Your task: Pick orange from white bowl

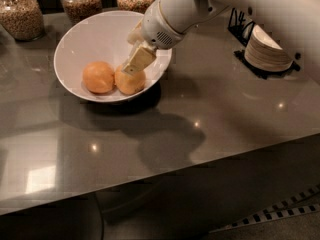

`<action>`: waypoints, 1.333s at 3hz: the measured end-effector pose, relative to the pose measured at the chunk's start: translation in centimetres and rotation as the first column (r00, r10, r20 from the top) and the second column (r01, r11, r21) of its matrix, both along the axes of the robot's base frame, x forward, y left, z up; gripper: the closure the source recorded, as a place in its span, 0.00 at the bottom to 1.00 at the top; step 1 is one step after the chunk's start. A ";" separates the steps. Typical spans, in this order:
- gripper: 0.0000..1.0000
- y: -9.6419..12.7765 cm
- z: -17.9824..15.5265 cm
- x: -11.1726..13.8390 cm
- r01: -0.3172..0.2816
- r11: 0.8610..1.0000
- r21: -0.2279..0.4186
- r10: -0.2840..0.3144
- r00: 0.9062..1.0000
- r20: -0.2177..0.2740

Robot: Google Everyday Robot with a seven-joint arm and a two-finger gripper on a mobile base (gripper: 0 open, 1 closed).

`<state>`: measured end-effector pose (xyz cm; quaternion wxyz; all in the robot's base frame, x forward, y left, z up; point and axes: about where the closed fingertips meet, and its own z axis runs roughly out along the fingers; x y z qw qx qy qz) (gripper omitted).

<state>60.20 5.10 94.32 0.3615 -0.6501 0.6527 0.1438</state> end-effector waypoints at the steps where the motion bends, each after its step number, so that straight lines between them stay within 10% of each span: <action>1: 0.38 1.1 -1.2 0.1 -0.022 1.000 -0.018 0.022 1.000 -0.022; 4: 0.22 2.1 -4.9 0.1 -0.035 0.997 -0.072 0.029 0.996 -0.080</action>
Offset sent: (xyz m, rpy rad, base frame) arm -0.0026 0.0236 -0.0404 -0.0548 0.0855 0.0457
